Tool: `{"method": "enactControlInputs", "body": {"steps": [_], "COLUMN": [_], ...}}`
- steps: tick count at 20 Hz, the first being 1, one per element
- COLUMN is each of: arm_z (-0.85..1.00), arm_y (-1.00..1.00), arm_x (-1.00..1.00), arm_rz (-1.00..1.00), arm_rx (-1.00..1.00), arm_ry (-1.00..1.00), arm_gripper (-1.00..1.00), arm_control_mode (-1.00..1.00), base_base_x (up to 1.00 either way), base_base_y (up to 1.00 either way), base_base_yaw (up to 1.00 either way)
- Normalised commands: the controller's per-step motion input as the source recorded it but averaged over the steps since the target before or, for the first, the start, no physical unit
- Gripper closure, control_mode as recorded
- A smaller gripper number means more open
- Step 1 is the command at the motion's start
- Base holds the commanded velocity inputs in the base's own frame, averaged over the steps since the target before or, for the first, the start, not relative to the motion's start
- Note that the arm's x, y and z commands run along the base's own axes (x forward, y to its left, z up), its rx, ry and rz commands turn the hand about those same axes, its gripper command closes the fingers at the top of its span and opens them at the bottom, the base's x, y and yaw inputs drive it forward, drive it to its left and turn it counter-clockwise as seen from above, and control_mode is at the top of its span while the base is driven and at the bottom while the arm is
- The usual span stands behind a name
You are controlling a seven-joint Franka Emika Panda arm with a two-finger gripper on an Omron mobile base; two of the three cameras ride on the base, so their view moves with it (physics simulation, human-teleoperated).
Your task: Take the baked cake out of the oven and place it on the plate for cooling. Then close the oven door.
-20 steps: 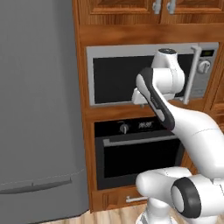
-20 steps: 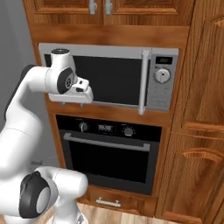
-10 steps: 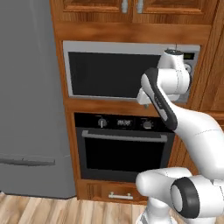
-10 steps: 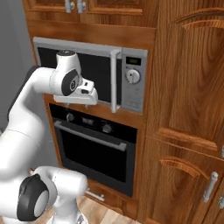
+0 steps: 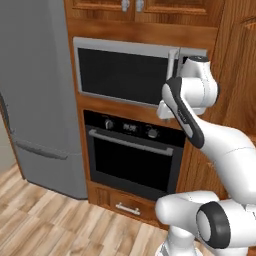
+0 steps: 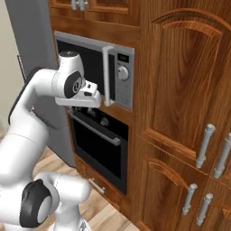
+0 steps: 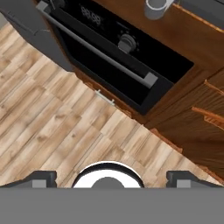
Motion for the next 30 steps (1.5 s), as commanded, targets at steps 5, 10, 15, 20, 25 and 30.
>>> {"method": "enactControlInputs", "body": {"steps": [5,10,15,20,25,30], "arm_z": [0.0,0.0,0.0,0.0,0.0,0.0], "arm_y": [0.0,0.0,0.0,0.0,0.0,0.0], "arm_x": [0.0,0.0,0.0,0.0,0.0,0.0], "arm_rz": [0.0,0.0,0.0,0.0,0.0,0.0], "arm_rx": [0.0,0.0,0.0,0.0,0.0,0.0], "arm_ry": [0.0,0.0,0.0,0.0,0.0,0.0], "arm_gripper": [-1.0,-1.0,-1.0,-1.0,-1.0,-1.0], "arm_control_mode": [1.0,1.0,1.0,1.0,1.0,1.0], "base_base_x": [-0.03,-0.02,-0.02,0.0,0.16,0.23], "base_base_y": [-0.6,-0.67,-0.67,-0.51,-0.44,-0.42], "base_base_yaw": [0.41,0.39,0.25,0.18,0.19,0.2]}}
